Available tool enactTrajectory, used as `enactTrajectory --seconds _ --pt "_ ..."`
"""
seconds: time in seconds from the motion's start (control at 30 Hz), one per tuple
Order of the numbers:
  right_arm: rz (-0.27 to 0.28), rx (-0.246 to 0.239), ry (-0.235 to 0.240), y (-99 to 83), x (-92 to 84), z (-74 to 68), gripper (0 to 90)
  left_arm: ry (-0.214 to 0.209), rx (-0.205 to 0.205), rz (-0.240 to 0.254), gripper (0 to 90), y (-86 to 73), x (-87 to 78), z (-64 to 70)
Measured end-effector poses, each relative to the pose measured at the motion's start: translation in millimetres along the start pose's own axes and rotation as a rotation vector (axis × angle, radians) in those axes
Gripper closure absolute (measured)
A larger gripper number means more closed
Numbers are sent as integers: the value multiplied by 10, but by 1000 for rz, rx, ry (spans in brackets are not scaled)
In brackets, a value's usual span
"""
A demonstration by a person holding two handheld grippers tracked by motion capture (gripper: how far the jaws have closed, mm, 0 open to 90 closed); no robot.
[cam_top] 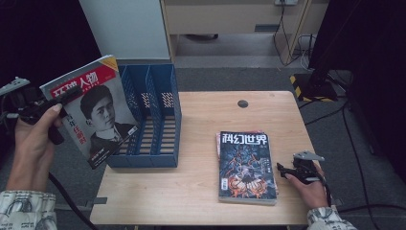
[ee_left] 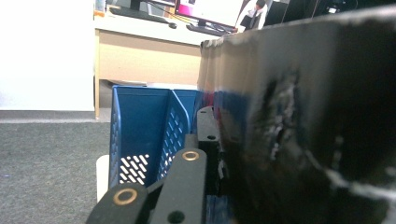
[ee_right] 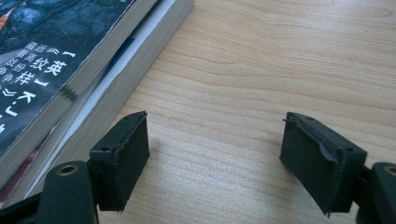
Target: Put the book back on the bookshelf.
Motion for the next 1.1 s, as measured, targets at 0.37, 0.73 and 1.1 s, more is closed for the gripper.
enactTrajectory --seconds 0.37,0.73,1.1 --pt "0 -1 0 0 0 1 236 50 -8 2 859 24 -38 -162" --pt "2 2 -2 4 7 -17 240 98 24 4 859 160 110 -286" --pt "3 -1 -1 7 11 -15 238 114 23 15 859 181 103 -343"
Point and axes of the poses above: each handheld gripper's, and its own axes: x roughly forward along the jaws, y roughly out of its top, z roughly to its right, the point moved 1 cm from there along x, roughly forward along the jaws, and after that the axes turned 11 degrees about y, right-handed, at the moved point
